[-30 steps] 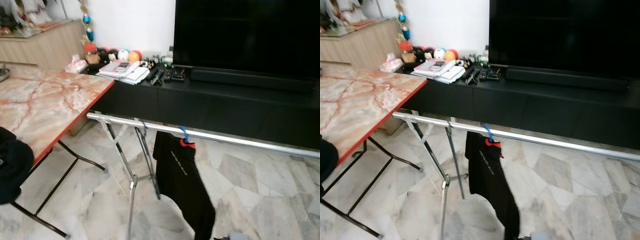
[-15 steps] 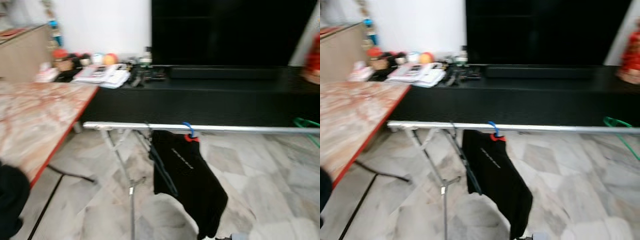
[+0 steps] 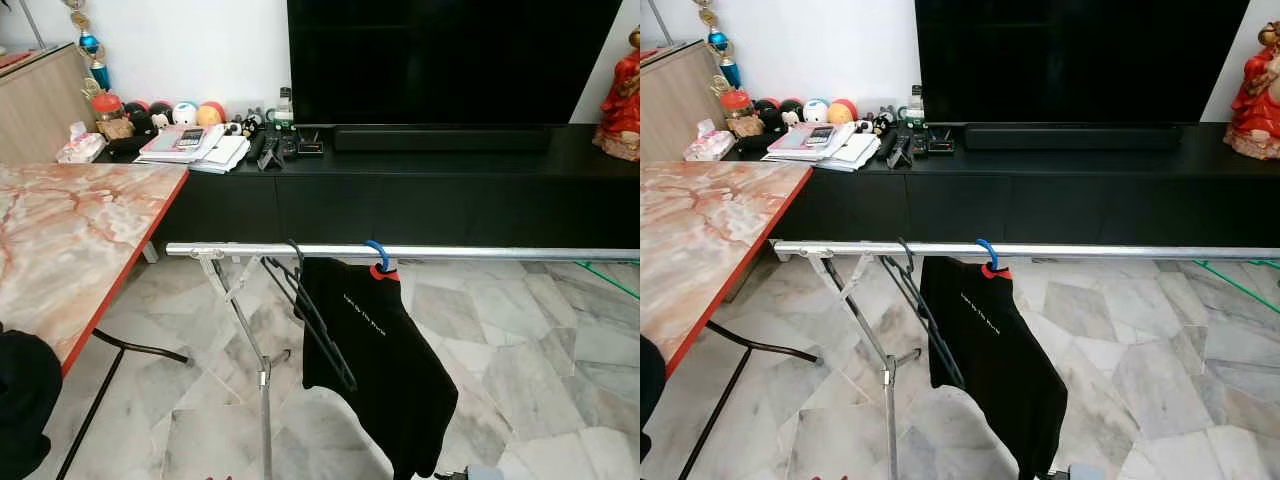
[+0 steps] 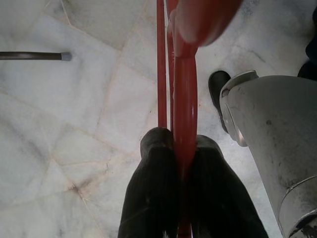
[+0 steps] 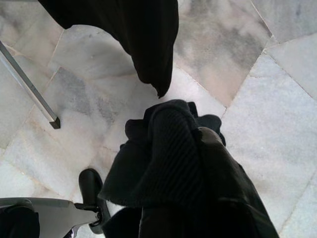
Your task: Hang hanger
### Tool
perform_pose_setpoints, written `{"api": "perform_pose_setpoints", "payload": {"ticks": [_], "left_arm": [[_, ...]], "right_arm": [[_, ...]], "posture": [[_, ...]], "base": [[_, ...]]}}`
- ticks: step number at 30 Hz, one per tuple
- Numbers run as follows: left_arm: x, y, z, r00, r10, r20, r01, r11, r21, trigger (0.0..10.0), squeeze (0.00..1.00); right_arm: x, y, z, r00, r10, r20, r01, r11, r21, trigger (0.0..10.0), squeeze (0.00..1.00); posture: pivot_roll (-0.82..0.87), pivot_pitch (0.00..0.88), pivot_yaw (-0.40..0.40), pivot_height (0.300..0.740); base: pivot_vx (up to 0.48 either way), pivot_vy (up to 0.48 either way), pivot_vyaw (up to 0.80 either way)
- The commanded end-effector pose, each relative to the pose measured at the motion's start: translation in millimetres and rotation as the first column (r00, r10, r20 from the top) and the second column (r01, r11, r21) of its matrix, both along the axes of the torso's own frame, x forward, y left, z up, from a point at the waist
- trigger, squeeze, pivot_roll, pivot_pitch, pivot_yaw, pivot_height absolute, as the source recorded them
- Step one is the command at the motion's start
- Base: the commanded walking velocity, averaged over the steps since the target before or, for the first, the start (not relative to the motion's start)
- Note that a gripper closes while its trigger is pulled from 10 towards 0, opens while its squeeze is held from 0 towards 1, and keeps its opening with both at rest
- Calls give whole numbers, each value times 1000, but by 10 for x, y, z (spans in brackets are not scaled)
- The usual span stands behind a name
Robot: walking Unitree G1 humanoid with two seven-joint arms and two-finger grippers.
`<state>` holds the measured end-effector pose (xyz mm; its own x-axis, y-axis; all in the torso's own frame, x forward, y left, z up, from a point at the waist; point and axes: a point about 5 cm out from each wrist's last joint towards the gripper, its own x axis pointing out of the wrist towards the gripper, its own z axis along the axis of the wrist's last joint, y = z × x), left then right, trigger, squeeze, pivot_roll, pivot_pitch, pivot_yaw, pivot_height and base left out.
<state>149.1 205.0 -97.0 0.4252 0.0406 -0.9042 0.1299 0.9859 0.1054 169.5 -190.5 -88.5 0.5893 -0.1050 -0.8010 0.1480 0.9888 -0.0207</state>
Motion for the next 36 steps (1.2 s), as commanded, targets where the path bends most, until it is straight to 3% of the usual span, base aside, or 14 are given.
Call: {"api": "perform_pose_setpoints", "payload": {"ticks": [1, 36], "left_arm": [[-46, 13, -16, 1000, 0, -21, 0, 1000, 1, 10000, 0], [-45, -6, -18, 1000, 3, -20, -3, 1000, -9, 10000, 0]], "right_arm": [[11, -10, 9, 1000, 1, 10, -1, 1000, -8, 10000, 0], [14, -32, 15, 1000, -7, 16, 7, 1000, -26, 10000, 0]], "posture": [[43, 27, 34, 740], [43, 28, 29, 740]], "base": [[-240, 0, 0], [-272, 0, 0]]}}
